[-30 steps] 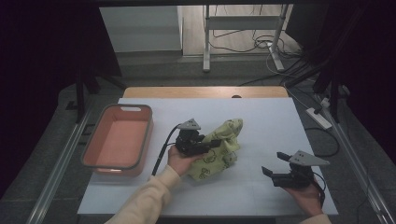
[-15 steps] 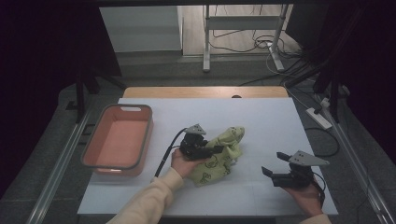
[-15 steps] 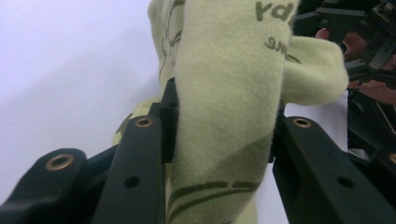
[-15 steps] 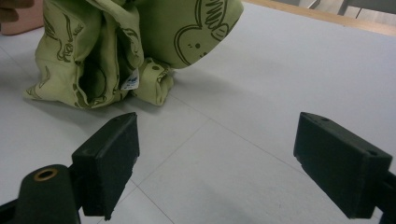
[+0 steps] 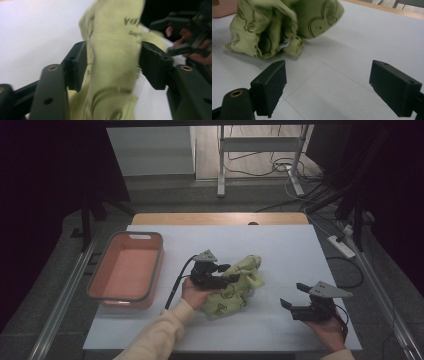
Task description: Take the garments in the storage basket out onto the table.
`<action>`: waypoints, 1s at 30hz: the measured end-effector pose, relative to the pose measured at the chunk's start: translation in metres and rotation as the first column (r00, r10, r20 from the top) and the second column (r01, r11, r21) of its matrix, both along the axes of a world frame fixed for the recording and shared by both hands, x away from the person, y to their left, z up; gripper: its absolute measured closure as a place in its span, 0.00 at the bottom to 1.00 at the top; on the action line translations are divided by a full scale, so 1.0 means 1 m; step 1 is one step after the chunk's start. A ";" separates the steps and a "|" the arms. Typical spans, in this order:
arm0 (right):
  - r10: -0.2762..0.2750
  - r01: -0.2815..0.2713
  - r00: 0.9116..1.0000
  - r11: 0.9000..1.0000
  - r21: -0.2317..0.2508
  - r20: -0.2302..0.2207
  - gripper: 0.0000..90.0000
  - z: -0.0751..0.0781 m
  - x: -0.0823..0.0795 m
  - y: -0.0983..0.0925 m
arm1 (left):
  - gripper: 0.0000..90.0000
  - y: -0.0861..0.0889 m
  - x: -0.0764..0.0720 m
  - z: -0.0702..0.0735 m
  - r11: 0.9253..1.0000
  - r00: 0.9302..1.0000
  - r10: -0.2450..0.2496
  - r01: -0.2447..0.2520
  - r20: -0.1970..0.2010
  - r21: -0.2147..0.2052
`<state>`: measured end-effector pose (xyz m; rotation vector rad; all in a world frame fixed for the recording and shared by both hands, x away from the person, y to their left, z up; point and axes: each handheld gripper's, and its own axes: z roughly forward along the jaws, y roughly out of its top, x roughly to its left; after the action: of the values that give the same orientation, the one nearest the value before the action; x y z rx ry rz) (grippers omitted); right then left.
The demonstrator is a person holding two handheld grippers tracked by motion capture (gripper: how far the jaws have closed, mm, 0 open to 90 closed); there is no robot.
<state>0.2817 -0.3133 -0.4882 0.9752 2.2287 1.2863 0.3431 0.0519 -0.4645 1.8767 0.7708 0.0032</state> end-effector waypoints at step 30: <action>0.005 -0.005 1.000 1.000 0.025 -0.001 0.16 0.001 0.001 0.001 | 0.38 0.080 -0.039 0.023 0.993 0.992 0.119 -0.119 0.045 0.009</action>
<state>0.2826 -0.3122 -0.4872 0.9806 2.2227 1.3185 0.3044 0.1314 -0.4416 1.8327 0.8525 0.1242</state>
